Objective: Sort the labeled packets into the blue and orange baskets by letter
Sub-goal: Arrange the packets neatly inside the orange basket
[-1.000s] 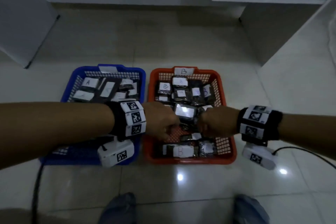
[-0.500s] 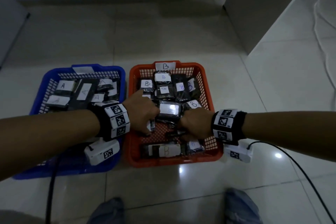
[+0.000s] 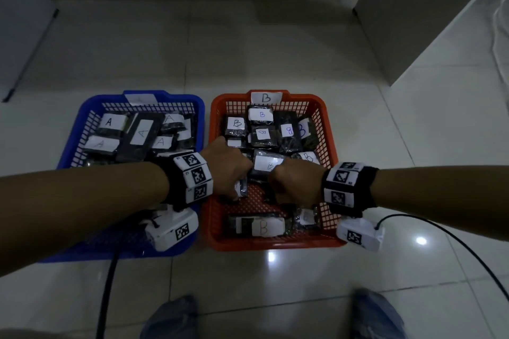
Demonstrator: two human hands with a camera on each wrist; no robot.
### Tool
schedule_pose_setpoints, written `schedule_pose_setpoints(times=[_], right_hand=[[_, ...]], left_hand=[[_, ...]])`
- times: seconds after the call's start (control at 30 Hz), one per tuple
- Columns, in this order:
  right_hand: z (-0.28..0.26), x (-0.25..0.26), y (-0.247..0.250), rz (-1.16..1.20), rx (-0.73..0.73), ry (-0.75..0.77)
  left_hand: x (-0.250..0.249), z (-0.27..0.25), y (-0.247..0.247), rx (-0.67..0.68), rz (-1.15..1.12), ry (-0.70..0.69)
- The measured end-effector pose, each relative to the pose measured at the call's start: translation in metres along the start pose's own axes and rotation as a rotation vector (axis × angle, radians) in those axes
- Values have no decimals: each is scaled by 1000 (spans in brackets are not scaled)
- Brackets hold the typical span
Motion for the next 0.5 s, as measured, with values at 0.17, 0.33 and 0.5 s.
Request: schedule_pose_setpoints(times=[0.17,0.33,0.5], right_hand=[[13,2,0,-36,114,-29],[11,10,-7,-58,152,4],[11,19,-10,-142,155,32]], left_hand=[[-1,4,-1,36,-3,-11],[4,8,-5,116,-57,7],[1,10,-4,184,-50,-13]])
Point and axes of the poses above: each hand's wrist, its own z-axis towards the middle knuckle, its own y-axis out of the back of the hand, x = y × z, the point moved 10 cm from there along z, towards the middle knuckle, and after that the axes turned 5 degrees about z, right-handed, at the moved point
